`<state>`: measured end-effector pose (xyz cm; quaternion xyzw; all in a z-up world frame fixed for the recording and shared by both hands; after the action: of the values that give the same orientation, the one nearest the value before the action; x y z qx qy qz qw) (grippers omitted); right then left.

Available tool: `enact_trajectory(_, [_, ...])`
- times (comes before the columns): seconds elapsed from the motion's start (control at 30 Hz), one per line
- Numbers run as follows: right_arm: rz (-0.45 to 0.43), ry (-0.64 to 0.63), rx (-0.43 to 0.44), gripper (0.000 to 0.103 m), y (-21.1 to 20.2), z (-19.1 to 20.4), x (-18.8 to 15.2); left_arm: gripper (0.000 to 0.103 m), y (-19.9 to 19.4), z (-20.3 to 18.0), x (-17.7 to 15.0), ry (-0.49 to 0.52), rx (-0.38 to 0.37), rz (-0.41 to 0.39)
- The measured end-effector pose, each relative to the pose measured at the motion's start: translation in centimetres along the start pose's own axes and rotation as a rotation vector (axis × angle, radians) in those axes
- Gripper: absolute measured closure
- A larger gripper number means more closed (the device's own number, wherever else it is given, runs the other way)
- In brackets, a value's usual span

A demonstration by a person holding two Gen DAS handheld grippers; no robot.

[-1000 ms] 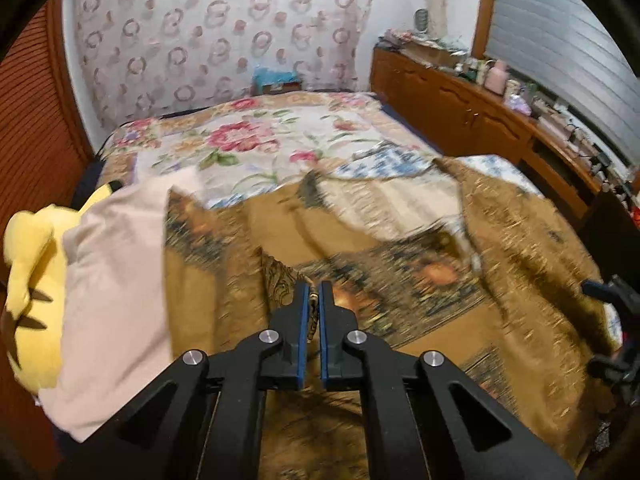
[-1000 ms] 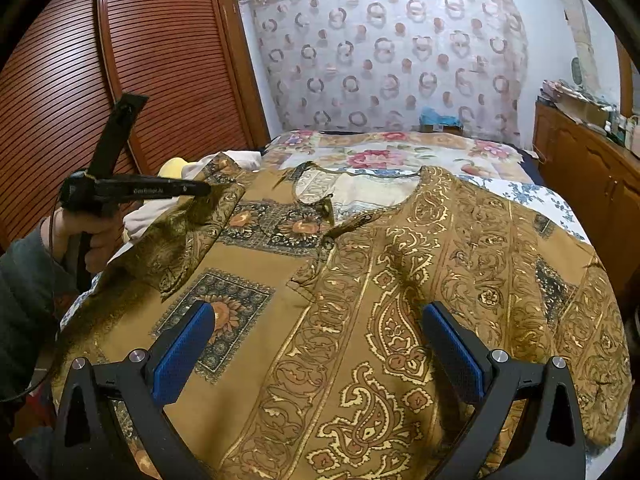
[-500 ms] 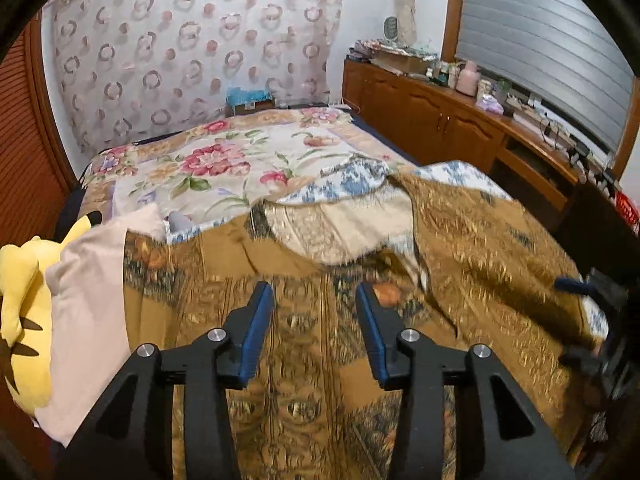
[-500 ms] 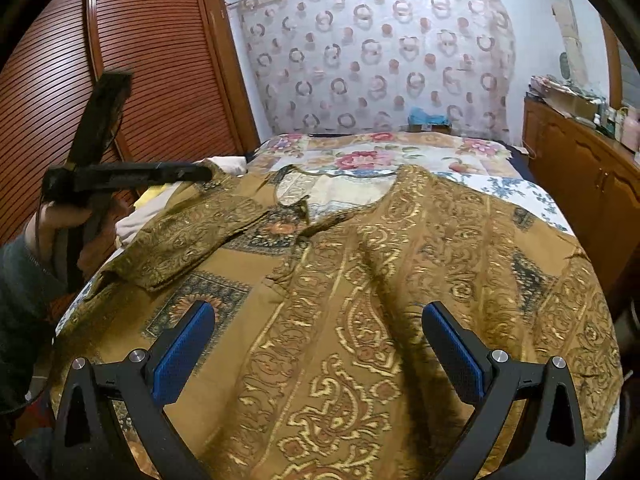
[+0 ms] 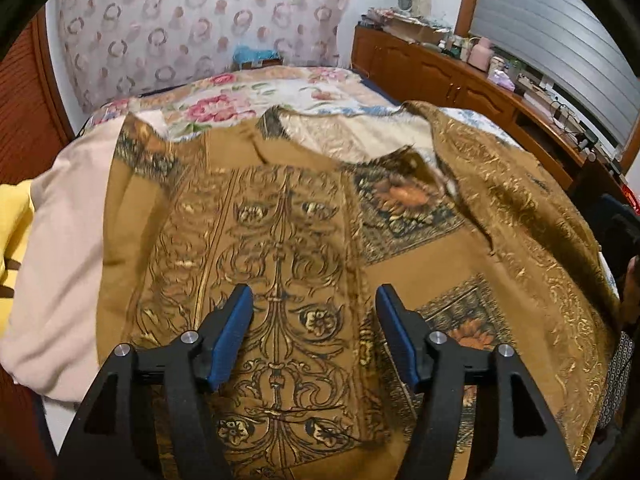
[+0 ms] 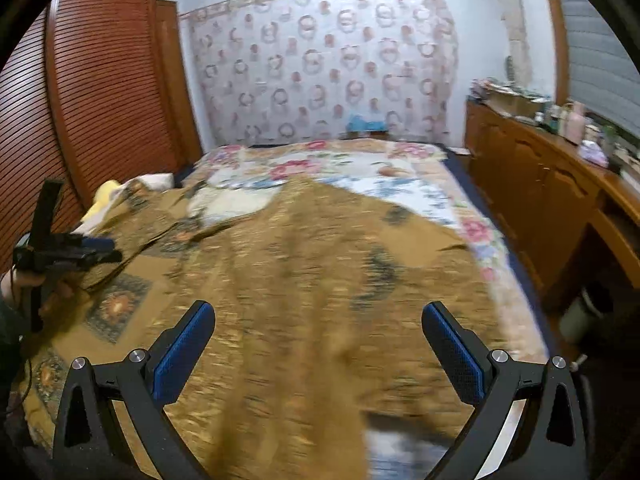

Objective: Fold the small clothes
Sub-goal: 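Grasp the shirt sleeve cuff with the right gripper and lift it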

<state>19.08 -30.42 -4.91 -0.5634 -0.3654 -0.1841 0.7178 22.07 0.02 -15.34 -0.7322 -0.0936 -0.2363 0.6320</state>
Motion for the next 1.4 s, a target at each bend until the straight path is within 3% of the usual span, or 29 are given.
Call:
enact_trajectory(0.13, [0.009, 0.041, -0.066, 0.002, -0.6, -3.6, -0.3, 0.036, 0.4, -0.3, -0.2, 0.008, 0.016, -0.002])
enact_trajectory(0.27, [0.056, 0.046, -0.098, 0.018, -0.2, -5.9, -1.1, 0.031, 0.6, -0.8, -0.3, 0.029, 0.037, -0.008])
enact_trajectory(0.37, [0.093, 0.050, -0.124, 0.018, 0.6, -6.8, -1.5, 0.025, 0.9, -1.3, -0.5, 0.063, 0.071, -0.016])
enact_trajectory(0.8, [0.219, 0.083, -0.071, 0.023, 1.3, -8.5, -2.3, 0.020, 1.1, -1.5, -0.4, 0.064, 0.067, -0.012])
enact_trajectory(1.03, [0.239, 0.103, -0.038, 0.039, 2.0, -9.4, -2.6, 0.020, 1.1, -1.5, -0.4, 0.064, 0.068, -0.012])
enact_trajectory(1.23, [0.227, 0.032, -0.112, 0.051, 1.6, -8.6, -2.6, 0.020, 1.1, -1.5, -0.4, 0.065, 0.068, -0.012])
enact_trajectory(1.3, [0.218, 0.007, -0.138, 0.073, 1.5, -8.5, -2.5, 0.020, 1.1, -1.5, -0.4, 0.065, 0.068, -0.012])
enact_trajectory(1.4, [0.221, -0.020, -0.156, 0.081, 1.5, -8.1, -2.6, 0.020, 1.1, -1.5, -0.4, 0.065, 0.068, -0.012])
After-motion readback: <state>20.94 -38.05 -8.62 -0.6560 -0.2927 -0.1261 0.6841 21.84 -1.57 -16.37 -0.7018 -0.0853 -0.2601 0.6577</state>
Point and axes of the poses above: each gripper's, at about its wrist camera, not at the fingertips, and y roughly the way its jaws point, z to its left, x to its top, the point moved 9 cm from there along y, roughly the way its jaws point, and after that the axes turned 10 degrees about z, right-handed, at the moved point
